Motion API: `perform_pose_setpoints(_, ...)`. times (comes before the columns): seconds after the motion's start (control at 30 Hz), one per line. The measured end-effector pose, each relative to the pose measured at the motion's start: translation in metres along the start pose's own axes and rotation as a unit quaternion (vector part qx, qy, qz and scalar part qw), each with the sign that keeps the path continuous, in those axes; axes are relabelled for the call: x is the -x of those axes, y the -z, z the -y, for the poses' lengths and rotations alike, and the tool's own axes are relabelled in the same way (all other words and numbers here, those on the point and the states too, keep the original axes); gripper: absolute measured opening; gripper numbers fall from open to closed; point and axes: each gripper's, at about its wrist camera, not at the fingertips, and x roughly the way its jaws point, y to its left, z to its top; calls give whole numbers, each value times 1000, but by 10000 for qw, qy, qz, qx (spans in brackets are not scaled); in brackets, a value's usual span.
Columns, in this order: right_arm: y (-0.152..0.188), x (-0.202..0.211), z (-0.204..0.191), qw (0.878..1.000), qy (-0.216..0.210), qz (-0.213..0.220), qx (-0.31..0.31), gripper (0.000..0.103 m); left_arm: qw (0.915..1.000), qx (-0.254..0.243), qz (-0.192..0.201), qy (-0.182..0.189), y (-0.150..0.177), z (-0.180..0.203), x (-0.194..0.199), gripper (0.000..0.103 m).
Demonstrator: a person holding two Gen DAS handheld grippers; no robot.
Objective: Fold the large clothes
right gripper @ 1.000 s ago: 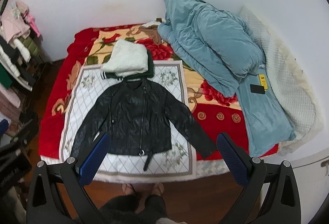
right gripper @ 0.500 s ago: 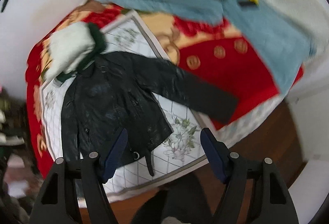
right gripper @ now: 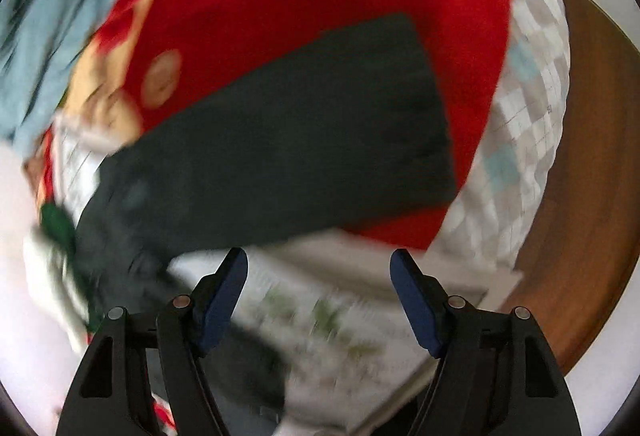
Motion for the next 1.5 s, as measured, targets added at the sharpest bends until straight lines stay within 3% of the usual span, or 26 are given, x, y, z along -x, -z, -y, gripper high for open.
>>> perform_pose_setpoints(0.07, -10, -16, 11, 9987, -273, 19, -423, 75, 9998, -185, -83, 16, 1, 22, -14, 103)
perform_pose_setpoints(0.13, -12, -19, 15, 9964, -451, 248, -678, 67, 9994, -334, -83, 15, 4, 35, -20, 103)
perform_pose_setpoints(0.2, -9, -13, 18, 9926, -611, 605, -855, 38, 9989, -456, -23, 51, 5, 45, -19, 103)
perform_pose_setpoints(0.23, -8, -11, 16, 9909, -755, 761, -815, 32, 9988, -490, -1, 79, 5, 48, -18, 103)
perform_pose_setpoints(0.37, -11, -18, 10, 9885, -997, 1011, -521, 32, 9974, -690, 125, 174, 8, 58, -7, 103)
perform_pose_setpoints(0.43, -25, -35, 8, 9888, -1081, 887, -515, 42, 9968, -753, 169, 190, 8, 62, -4, 103)
perform_pose_setpoints(0.53, -38, -44, -5, 9829, -1388, 983, -708, 46, 9966, -775, 192, 205, 8, 63, -3, 103)
perform_pose_setpoints(0.57, -39, -38, -10, 9795, -1470, 1164, -739, 29, 9966, -772, 203, 208, 3, 63, -4, 103)
perform_pose_setpoints(0.6, -39, -31, -11, 9768, -1560, 1279, -723, 5, 9966, -766, 212, 210, 1, 63, -3, 103)
perform_pose_setpoints(0.73, -34, 12, -50, 9653, -1845, 1804, -409, 5, 9971, -717, 210, 137, -12, 52, 4, 103)
perform_pose_setpoints(0.87, -13, 63, -103, 9549, -2184, 1984, 339, 5, 9983, -394, 336, 266, -34, 26, 28, 103)
perform_pose_setpoints(1.0, 34, 100, -176, 9405, -2395, 1953, 1411, 5, 9986, -109, 415, 310, -57, -5, 40, 103)
perform_pose_setpoints(1.1, 79, 106, -238, 9273, -2474, 1763, 2187, 5, 9990, 104, 378, 204, -75, -29, 32, 103)
perform_pose_setpoints(1.2, 135, 92, -297, 9105, -2414, 1487, 3011, 5, 9983, 473, 345, 39, -87, -71, 16, 103)
perform_pose_setpoints(1.37, 247, 18, -391, 8698, -2024, 834, 4422, 5, 9909, 1283, 202, -345, -102, -167, -32, 103)
perform_pose_setpoints(1.43, 303, -29, -421, 8360, -1692, 603, 5184, 5, 9849, 1681, -47, -413, -98, -208, -60, 103)
perform_pose_setpoints(1.5, 363, -79, -437, 7910, -1307, 378, 5965, 5, 9788, 1992, -197, -425, -91, -236, -75, 103)
